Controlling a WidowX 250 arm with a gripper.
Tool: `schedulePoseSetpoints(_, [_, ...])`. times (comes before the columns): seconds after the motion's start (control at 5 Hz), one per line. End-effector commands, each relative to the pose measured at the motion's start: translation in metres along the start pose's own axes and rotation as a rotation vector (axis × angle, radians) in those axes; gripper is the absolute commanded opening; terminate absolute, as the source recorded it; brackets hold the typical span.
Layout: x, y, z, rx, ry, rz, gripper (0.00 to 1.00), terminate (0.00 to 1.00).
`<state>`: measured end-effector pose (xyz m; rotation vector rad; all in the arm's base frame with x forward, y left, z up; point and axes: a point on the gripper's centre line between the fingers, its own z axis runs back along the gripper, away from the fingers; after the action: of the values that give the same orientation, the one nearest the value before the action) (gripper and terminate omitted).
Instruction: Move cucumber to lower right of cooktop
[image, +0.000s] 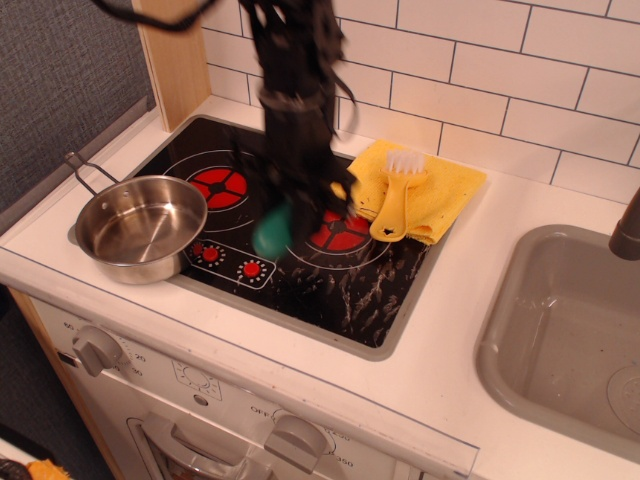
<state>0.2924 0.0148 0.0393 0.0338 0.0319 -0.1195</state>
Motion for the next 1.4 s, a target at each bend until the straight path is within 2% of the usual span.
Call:
schedulePoseSetpoints(0.0, [-0.014, -0.044, -0.019, 0.06, 0.004, -0.073, 0.0, 0.0])
schedulePoseSetpoints(0.2, [-0.007, -0.049, -0.026, 0.084, -0.039, -0.077, 0.0, 0.0])
schedulePoseSetpoints(0.4, [0.0, -0.046, -0.027, 0.076, -0.07, -0.062, 0.0, 0.0])
schedulePoseSetpoints(0.6, [-0.002, -0.046, -0.022, 0.058, -0.086, -0.07, 1.0, 0.0])
schedulePoseSetpoints(0.8, [-0.005, -0.043, -0.003, 0.03, -0.115, -0.042, 1.0, 0.0])
schedulePoseSetpoints(1.2, [-0.008, -0.038, 0.034, -0.007, -0.13, -0.015, 1.0, 0.0])
